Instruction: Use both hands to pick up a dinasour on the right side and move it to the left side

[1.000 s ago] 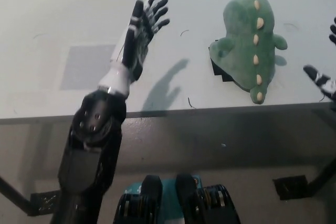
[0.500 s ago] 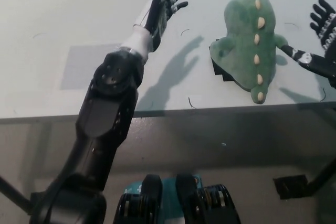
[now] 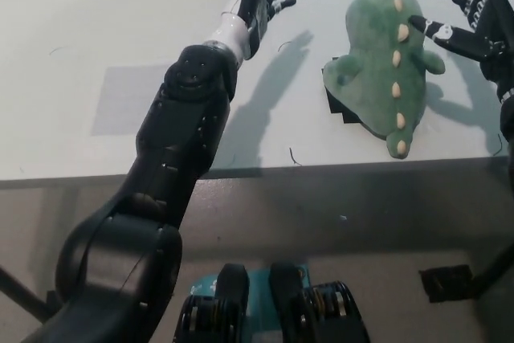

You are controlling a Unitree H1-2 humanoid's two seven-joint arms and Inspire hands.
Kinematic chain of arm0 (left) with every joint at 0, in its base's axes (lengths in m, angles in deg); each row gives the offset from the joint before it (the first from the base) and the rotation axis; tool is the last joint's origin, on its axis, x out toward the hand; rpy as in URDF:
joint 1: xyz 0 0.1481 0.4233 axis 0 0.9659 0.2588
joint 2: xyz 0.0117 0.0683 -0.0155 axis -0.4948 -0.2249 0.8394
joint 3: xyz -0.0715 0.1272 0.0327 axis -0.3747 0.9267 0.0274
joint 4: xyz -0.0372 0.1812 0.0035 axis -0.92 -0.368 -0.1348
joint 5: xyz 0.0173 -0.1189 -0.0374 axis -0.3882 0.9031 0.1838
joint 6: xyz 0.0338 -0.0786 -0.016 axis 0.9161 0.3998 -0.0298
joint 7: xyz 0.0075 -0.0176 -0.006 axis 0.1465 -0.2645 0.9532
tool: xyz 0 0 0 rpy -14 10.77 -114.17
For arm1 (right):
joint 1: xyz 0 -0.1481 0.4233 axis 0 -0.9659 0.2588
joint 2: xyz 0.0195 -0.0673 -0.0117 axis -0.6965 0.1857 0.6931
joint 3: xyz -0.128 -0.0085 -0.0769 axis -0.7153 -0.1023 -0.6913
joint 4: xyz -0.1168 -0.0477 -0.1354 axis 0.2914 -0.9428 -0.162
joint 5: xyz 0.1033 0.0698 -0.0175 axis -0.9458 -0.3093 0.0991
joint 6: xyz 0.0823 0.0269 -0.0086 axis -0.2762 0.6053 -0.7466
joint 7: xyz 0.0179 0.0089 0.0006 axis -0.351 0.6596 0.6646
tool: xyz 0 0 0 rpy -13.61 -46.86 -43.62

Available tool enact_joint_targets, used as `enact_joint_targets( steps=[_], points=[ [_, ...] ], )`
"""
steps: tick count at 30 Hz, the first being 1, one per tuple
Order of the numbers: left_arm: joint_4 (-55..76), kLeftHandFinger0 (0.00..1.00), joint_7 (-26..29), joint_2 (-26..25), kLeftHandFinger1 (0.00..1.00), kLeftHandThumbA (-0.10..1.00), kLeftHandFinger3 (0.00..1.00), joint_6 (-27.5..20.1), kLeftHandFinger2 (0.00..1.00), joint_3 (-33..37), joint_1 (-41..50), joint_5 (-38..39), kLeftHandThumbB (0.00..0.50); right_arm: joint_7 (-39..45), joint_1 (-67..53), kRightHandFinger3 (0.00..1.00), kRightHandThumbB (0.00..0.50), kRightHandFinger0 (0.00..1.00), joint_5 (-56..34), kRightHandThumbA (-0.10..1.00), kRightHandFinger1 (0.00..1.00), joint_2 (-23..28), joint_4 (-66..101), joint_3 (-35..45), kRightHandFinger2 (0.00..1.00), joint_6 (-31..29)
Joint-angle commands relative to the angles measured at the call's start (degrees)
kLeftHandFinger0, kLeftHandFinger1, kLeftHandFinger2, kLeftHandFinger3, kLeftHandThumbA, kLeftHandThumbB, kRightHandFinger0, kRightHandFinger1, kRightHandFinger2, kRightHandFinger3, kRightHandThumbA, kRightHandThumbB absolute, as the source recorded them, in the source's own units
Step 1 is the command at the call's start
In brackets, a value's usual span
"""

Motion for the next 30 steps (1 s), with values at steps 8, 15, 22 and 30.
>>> enact_joint_targets(
  steps=[8,15,22,30],
  points=[
    [-3.11,1.0,1.76,0.55,1.0,1.0,1.0,-2.57,1.0,0.79,-2.33,-1.17,0.448,-0.38,4.28,1.0,0.155,1.0,1.71,1.0,1.0,1.06,-4.39,-0.44,1.0,-4.29],
    [-3.83,1.0,1.44,0.99,1.0,1.0,1.0,-2.62,1.0,1.14,-1.66,-1.46,0.472,-1.32,5.11,1.0,0.147,1.0,2.53,1.0,1.0,1.51,-11.18,-0.37,1.0,-6.81],
    [-5.28,1.0,0.7,1.72,1.0,1.0,1.0,-2.86,1.0,3.37,-0.09,-3.59,0.45,-2.29,5.84,1.0,0.11,1.0,2.66,1.0,1.0,1.55,-23.32,0.11,1.0,-10.58],
    [-7.75,0.96,1.42,2.41,1.0,1.0,1.0,-3.59,1.0,4.38,2.53,-4.17,0.419,-4.54,4.58,1.0,0.191,1.0,2.63,1.0,1.0,0.05,-26.7,0.3,1.0,-10.86]
  ],
)
